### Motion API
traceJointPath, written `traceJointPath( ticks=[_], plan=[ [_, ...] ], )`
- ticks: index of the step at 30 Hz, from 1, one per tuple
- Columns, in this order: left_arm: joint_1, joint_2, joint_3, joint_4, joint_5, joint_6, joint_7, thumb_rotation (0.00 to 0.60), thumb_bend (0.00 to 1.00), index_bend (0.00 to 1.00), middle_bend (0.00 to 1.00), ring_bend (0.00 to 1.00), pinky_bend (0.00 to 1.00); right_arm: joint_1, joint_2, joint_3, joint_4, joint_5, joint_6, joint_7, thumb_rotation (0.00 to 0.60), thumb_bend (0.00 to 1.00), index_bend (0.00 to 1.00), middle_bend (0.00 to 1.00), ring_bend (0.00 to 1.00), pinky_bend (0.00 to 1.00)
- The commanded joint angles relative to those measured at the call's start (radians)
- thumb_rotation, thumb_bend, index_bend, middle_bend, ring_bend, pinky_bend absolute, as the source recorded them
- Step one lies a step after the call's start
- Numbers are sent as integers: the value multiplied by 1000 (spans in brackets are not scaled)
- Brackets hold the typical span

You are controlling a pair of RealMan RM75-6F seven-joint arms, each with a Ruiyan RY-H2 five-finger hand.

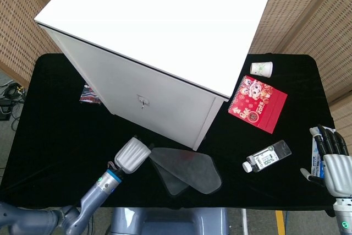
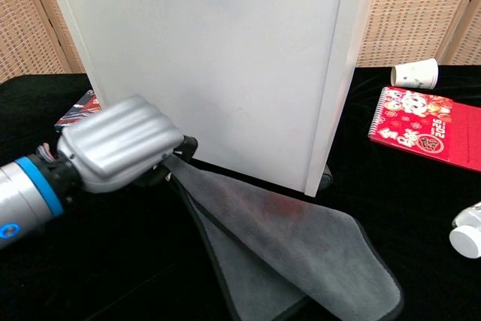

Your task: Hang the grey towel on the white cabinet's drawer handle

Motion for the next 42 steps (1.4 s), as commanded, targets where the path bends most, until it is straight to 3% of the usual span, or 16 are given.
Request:
traceJointPath(
  ticks=[1, 7, 19, 29, 42],
  plan=[
    [-2, 110, 44, 60, 162, 101, -109, 600, 590, 775, 868, 777, 744, 0, -2, 0, 0, 1, -1, -4, 600, 86, 0, 0, 0, 0],
    [-6, 214, 46, 152, 355, 261, -201, 600, 590, 801, 868, 777, 742, 2, -11, -2, -1, -3, -2, -21, 600, 86, 0, 0, 0, 0],
    [-44, 281, -2, 310, 541, 413, -300, 600, 578, 807, 868, 777, 725, 2, -18, -3, -2, -5, -2, -35, 600, 86, 0, 0, 0, 0],
    [-116, 313, -64, 269, 617, 374, -239, 600, 416, 807, 868, 765, 693, 4, -22, -4, 1, -5, -6, -38, 600, 86, 0, 0, 0, 0],
    [-168, 420, -91, 70, 637, 183, -148, 600, 355, 806, 865, 753, 662, 0, -16, -1, 3, -9, 6, -18, 600, 86, 0, 0, 0, 0]
  ],
)
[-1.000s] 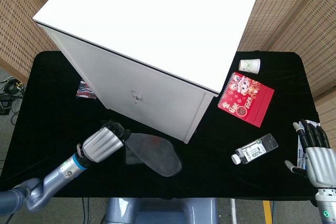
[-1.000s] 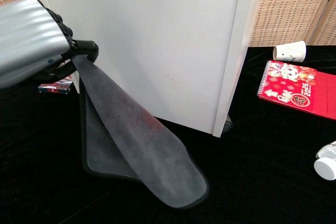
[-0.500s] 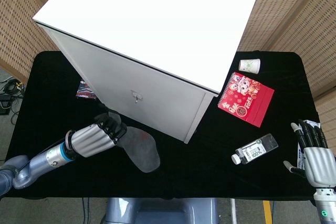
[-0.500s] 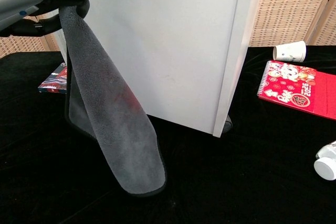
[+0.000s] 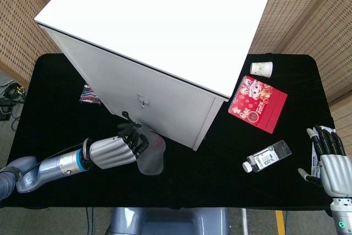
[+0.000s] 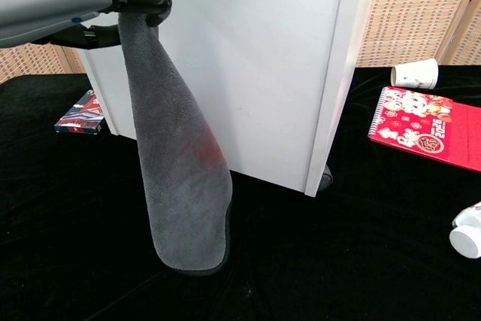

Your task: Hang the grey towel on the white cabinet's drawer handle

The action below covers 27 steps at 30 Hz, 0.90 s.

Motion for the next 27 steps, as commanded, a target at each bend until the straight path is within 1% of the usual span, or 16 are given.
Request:
traceJointPath(
  ticks=[1, 10, 19, 27],
  plan=[
    [-11, 32, -13, -51, -10, -52, 25, 600, 348, 806, 864, 752, 661, 0, 0, -1, 0, 0, 0, -1, 600, 86, 0, 0, 0, 0],
    [-32, 70, -52, -150, -55, -164, 60, 600, 309, 812, 859, 743, 652, -1, 0, -2, 0, -5, 1, 1, 600, 86, 0, 0, 0, 0],
    [-24, 73, -56, -151, -46, -181, 75, 600, 309, 812, 859, 744, 651, -2, 4, 0, 1, -2, 2, 11, 600, 86, 0, 0, 0, 0],
    [-29, 97, -88, -179, -61, -197, 82, 600, 297, 812, 853, 734, 633, -1, 1, -3, -2, -4, -1, 1, 600, 87, 0, 0, 0, 0]
  ],
)
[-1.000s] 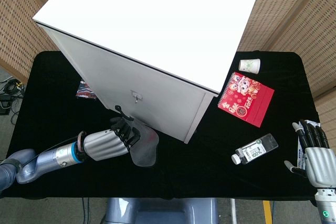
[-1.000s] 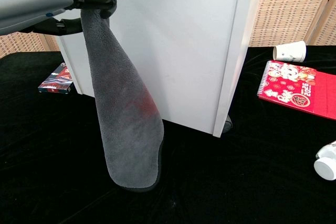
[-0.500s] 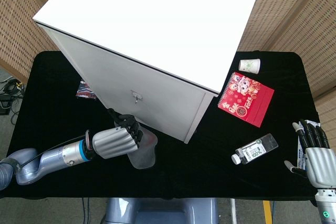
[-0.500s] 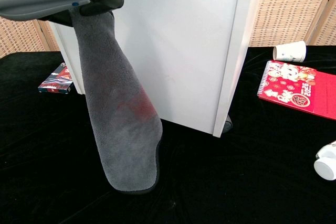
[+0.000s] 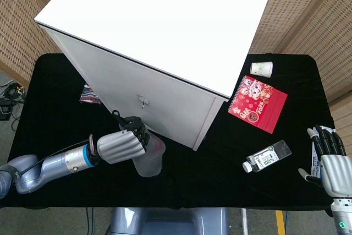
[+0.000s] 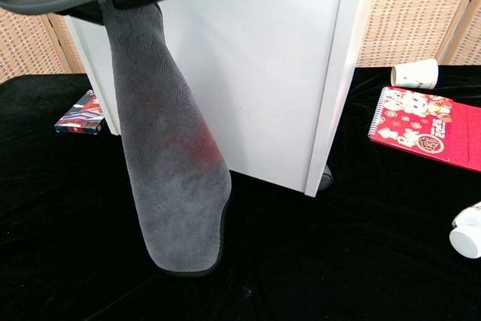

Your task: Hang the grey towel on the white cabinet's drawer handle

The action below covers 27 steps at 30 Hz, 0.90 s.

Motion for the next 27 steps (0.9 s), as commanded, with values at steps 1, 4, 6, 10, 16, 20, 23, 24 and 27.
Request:
traceJointPath(
  ticks=[1, 4, 6, 10, 16, 20, 23, 24, 27],
  plan=[
    [-4, 6, -11, -10, -4, -7, 5, 600, 297, 812, 853, 733, 632, 0, -1, -1, 0, -1, -1, -2, 600, 86, 0, 0, 0, 0],
    [-6, 5, -18, -21, -9, -14, 7, 600, 296, 811, 853, 732, 632, 0, -1, -2, 0, -4, 0, -2, 600, 86, 0, 0, 0, 0],
    [-8, 3, -21, -23, -9, -18, 9, 600, 295, 811, 853, 732, 632, 0, -1, -2, 0, -4, 0, -2, 600, 86, 0, 0, 0, 0],
    [-14, -4, -26, -26, -7, -33, 18, 600, 293, 810, 853, 731, 630, 0, -1, -2, 1, -4, 0, 1, 600, 86, 0, 0, 0, 0],
    [-29, -30, -44, -22, -21, -60, 30, 600, 291, 809, 853, 731, 629, 0, 1, -1, 1, -3, 1, 7, 600, 86, 0, 0, 0, 0],
    [-53, -55, -72, -14, -35, -79, 36, 600, 286, 808, 853, 731, 629, 0, 3, 0, 1, -3, 1, 15, 600, 86, 0, 0, 0, 0],
    [-66, -65, -80, -18, -42, -99, 46, 600, 282, 806, 853, 731, 628, 0, 5, 0, 2, -2, 0, 22, 600, 86, 0, 0, 0, 0],
    [-68, -68, -82, -19, -44, -104, 50, 600, 281, 806, 853, 730, 628, 0, 6, 0, 2, -2, 0, 24, 600, 86, 0, 0, 0, 0],
    [-79, -81, -86, -26, -50, -123, 60, 600, 271, 804, 853, 730, 626, -1, 8, 0, 2, -4, 3, 31, 600, 85, 0, 0, 0, 0]
  ],
)
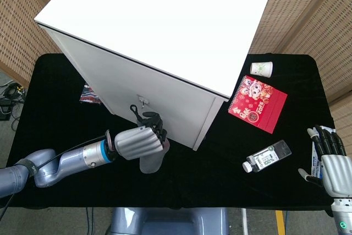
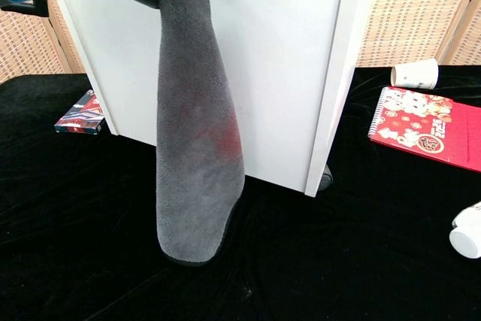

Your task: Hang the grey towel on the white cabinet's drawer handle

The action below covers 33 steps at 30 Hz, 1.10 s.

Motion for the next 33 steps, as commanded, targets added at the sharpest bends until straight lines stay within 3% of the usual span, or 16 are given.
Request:
traceJointPath(
  ticks=[1, 33],
  plan=[
    [-9, -12, -3, -7, -6, -15, 8, 600, 267, 804, 853, 730, 625, -1, 2, 1, 0, -1, 3, 4, 600, 86, 0, 0, 0, 0],
    [-22, -53, 1, 15, -55, -52, 48, 600, 266, 803, 853, 730, 625, -5, 11, 3, -1, -2, 10, 26, 600, 86, 0, 0, 0, 0]
  ],
)
